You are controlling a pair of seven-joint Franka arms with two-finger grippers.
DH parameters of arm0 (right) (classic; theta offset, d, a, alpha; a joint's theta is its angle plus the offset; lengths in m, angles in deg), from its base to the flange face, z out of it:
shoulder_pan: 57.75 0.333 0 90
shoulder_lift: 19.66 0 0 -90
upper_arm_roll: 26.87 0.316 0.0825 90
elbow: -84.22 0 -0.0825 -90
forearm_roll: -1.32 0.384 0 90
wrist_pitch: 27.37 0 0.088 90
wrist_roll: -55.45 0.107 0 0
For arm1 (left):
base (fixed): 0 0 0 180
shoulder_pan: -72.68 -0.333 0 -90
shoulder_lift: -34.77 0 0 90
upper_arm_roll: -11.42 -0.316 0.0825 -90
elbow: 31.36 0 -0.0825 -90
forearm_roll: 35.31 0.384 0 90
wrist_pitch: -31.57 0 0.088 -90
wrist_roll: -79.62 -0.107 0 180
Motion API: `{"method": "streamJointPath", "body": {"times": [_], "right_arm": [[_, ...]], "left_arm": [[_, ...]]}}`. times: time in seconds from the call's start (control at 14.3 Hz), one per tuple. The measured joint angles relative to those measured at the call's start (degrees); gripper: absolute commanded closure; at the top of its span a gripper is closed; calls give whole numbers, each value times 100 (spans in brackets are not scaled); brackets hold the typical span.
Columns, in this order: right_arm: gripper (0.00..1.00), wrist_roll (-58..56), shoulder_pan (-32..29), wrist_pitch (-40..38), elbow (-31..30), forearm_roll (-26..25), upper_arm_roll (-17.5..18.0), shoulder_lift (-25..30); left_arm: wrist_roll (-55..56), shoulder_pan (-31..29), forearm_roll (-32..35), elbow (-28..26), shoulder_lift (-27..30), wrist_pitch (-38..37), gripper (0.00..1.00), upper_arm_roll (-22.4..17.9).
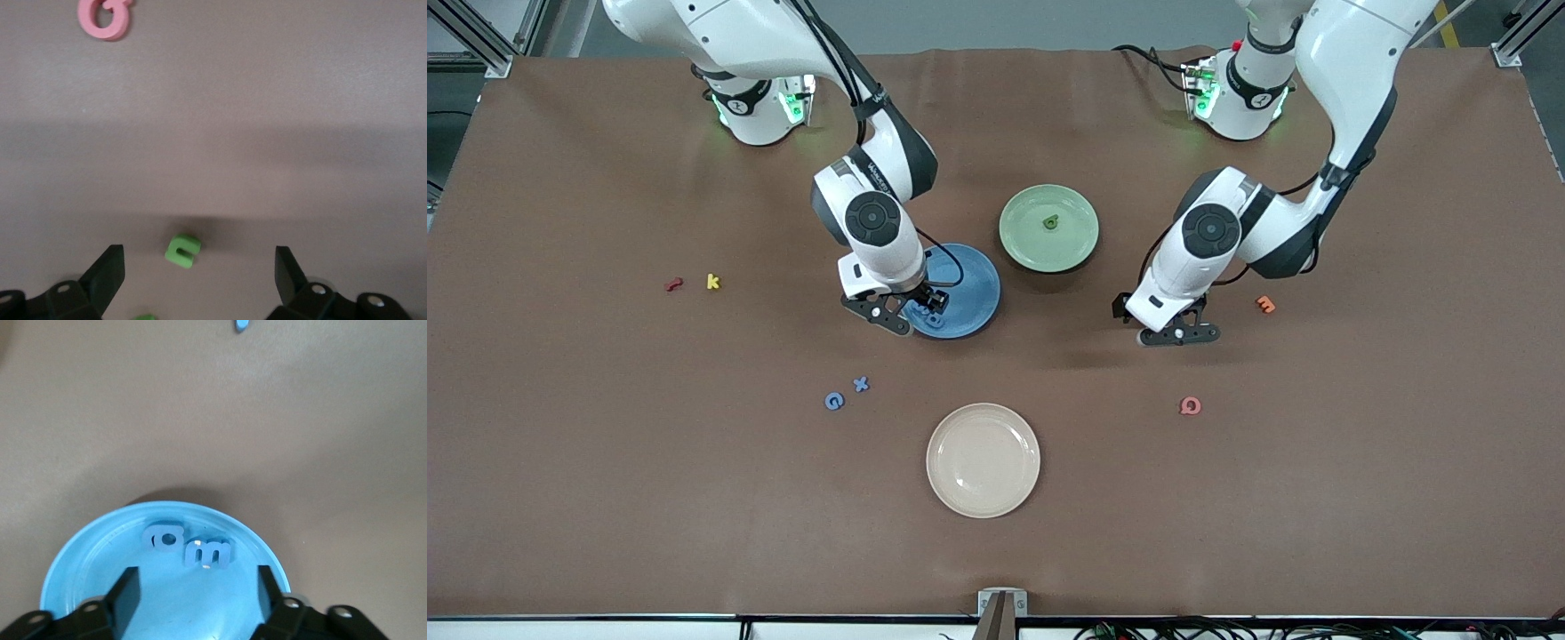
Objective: Sort letters by color into matching plates
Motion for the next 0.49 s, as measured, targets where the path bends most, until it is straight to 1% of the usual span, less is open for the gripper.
{"method": "streamJointPath", "body": {"times": [0.07,0.21,0.35,0.42,0.49], "right_arm": [[0,-89,-17,-6,37,-5,-39,0],[0,-637,-202,-9,96,-9,-110,0],[0,-1546,-669,0,135,-10,-141,-1],[2,-1977,-931,1,162,-10,-148,-5],[7,-2290,-1139,2,195,-10,-150,-21]], "left_arm": [[7,-4,74,61,-107,0,2,-15],[39,-17,207,116,-261,1,4,-69],[85,-37,298,117,-370,1,8,-83],[86,-38,307,117,-417,1,10,-86],[90,-38,310,114,-455,1,12,-86]]}}
